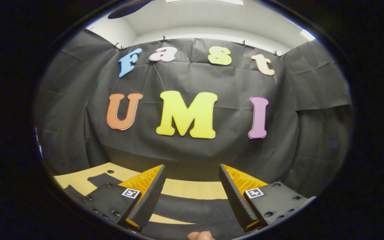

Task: Grasp the waist and the cuffs of the jeans and fold them to make the two legs overlap; first hold the waist and fold one-third of the jeans toward the cuffs, then hold the cuffs and fold the remaining one-third in the same direction to finish folding.

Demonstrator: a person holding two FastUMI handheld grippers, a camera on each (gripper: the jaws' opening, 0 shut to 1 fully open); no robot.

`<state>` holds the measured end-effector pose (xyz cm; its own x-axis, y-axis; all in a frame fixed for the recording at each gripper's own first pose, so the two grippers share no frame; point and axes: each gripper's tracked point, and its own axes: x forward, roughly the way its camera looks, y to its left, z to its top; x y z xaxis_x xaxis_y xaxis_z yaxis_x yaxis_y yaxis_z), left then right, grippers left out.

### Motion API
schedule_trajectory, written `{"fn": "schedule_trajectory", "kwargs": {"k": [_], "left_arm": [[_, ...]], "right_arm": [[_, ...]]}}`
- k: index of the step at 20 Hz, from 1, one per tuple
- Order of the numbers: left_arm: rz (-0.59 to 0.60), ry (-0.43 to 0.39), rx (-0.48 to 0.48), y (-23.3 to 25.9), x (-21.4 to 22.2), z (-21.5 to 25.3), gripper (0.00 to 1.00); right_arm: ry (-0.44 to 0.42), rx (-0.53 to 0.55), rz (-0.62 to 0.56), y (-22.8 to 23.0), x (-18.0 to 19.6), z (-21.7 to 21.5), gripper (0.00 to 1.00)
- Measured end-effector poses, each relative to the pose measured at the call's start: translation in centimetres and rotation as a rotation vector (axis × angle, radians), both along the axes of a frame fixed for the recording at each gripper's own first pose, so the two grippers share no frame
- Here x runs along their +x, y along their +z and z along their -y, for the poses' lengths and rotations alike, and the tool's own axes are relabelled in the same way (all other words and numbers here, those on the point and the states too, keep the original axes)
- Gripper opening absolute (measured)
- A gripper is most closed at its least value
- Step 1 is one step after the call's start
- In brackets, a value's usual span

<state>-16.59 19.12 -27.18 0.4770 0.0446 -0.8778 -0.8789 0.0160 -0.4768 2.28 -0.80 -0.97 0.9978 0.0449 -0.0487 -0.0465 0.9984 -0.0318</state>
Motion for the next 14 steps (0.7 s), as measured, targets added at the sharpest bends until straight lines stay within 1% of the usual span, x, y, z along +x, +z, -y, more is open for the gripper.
{"fn": "schedule_trajectory", "kwargs": {"k": [4, 9, 14], "left_arm": [[-0.027, 0.008, -0.015, -1.2, 0.2, -0.6, 0.99], [-0.043, -0.005, -0.016, -2.3, 1.2, -0.5, 0.99], [-0.067, -0.029, 0.010, -2.4, 2.2, -1.0, 0.99]], "right_arm": [[-0.041, -0.005, -0.015, -0.3, 0.0, 1.5, 0.97], [-0.081, -0.011, -0.014, -0.1, 0.1, 3.2, 0.97], [-0.113, -0.015, -0.035, -0.6, -0.1, 4.5, 0.97]]}}
